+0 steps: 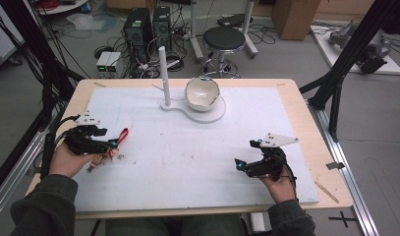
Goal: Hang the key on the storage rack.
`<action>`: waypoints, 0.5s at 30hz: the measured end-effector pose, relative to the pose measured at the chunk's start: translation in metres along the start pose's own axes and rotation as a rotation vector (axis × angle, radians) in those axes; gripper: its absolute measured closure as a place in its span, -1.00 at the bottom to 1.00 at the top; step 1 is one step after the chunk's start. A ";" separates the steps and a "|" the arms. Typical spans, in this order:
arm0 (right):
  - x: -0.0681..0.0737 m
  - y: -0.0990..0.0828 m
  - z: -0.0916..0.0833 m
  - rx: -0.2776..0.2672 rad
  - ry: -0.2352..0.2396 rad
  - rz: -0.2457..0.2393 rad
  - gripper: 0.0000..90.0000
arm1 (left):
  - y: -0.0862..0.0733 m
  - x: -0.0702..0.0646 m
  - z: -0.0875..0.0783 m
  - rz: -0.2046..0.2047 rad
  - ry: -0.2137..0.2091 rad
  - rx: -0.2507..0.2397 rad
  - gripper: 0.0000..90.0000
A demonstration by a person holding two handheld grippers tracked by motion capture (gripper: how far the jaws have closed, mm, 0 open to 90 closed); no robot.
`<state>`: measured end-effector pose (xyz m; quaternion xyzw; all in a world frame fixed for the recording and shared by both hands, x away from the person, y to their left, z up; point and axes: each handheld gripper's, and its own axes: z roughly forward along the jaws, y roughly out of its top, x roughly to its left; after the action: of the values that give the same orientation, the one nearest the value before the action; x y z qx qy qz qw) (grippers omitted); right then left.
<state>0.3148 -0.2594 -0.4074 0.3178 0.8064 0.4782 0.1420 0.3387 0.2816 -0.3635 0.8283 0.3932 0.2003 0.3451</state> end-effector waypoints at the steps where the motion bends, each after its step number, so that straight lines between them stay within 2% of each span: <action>1: 0.000 0.000 0.000 0.000 0.000 0.000 -0.89 | 0.000 0.001 0.002 0.000 0.005 0.005 -0.10; 7: 0.000 0.000 0.000 -0.002 0.006 0.000 -0.89 | -0.001 0.006 0.011 -0.017 0.018 0.031 -0.02; 15: 0.001 0.000 0.000 0.001 0.008 -0.001 -0.89 | -0.002 0.011 0.022 -0.012 0.027 0.069 0.14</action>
<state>0.3146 -0.2585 -0.4071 0.3157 0.8071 0.4792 0.1389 0.3577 0.2820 -0.3798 0.8346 0.4093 0.1957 0.3124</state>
